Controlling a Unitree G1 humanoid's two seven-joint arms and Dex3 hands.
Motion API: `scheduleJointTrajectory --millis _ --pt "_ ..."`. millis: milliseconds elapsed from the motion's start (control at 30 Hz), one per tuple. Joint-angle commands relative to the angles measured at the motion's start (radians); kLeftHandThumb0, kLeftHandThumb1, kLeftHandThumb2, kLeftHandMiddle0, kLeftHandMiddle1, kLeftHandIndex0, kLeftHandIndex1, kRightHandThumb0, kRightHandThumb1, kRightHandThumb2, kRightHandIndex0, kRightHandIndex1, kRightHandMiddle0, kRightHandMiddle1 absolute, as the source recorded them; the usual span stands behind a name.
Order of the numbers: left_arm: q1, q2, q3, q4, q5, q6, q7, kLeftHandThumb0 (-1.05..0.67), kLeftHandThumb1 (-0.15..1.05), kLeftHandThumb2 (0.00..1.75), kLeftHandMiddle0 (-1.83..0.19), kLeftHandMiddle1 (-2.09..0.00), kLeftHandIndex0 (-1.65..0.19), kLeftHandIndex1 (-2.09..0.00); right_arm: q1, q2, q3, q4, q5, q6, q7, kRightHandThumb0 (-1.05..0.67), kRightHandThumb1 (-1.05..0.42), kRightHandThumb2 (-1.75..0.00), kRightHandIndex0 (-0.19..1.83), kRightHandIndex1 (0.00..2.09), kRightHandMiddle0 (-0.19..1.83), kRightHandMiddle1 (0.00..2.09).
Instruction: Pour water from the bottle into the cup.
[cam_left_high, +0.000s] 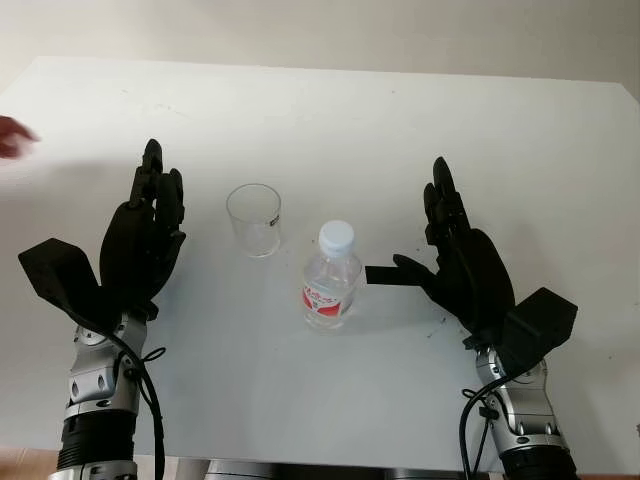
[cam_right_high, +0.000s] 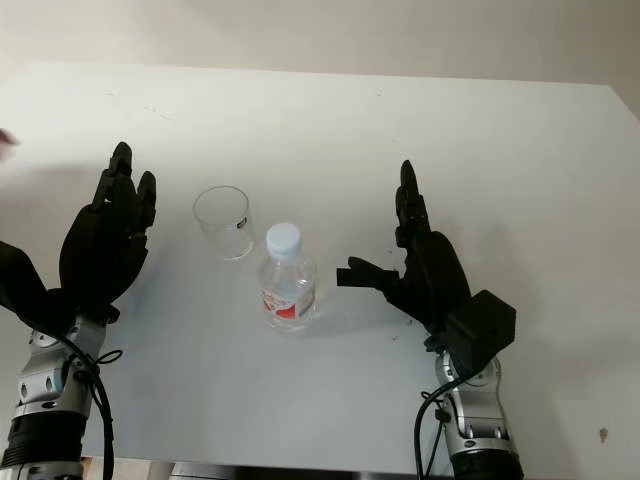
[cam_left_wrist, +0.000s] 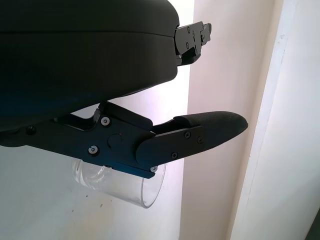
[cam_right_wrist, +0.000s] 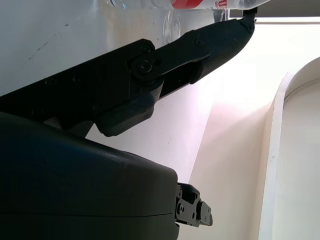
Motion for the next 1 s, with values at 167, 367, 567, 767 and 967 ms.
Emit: scheduleJointTrajectory --millis 167,367,567,767,967 --pt "0.005 0.002 -0.001 -0.011 0.001 0.000 0.002 -0.75 1.05 0.63 0.19 0.00 0.19 0.00 -0.009 0.000 -0.004 0.007 0.034 0.006 0.035 -0.95 -0.98 -0.05 -0.19 0.00 -0.19 0.00" --pt "-0.005 -0.004 -0.002 -0.001 -0.003 0.001 0.001 -0.75 1.05 0.63 0.19 0.00 0.19 0.00 -0.016 -0.020 0.007 0.001 0.083 0.003 0.138 -0.90 -0.94 -0.04 -0.19 0.00 -0.19 0.00" --pt "-0.006 -0.002 -0.001 0.002 -0.001 -0.009 -0.003 -0.75 1.05 0.63 0.19 0.00 0.19 0.00 -0.009 -0.076 0.051 -0.101 0.101 0.072 0.270 -0.92 -0.92 -0.04 -0.19 0.00 -0.19 0.00" --pt "-0.004 -0.004 -0.002 -0.002 -0.001 -0.009 0.000 -0.74 1.05 0.64 0.19 0.00 0.19 0.00 0.004 -0.093 0.113 -0.187 0.097 0.147 0.337 -0.93 -0.87 -0.04 -0.19 0.00 -0.19 0.00" --pt "-0.006 -0.008 -0.001 -0.002 -0.002 -0.008 0.006 -0.74 1.05 0.64 0.19 0.00 0.19 0.00 -0.008 -0.060 0.174 -0.143 0.072 0.150 0.344 -0.95 -0.87 -0.05 -0.19 0.00 -0.19 0.00"
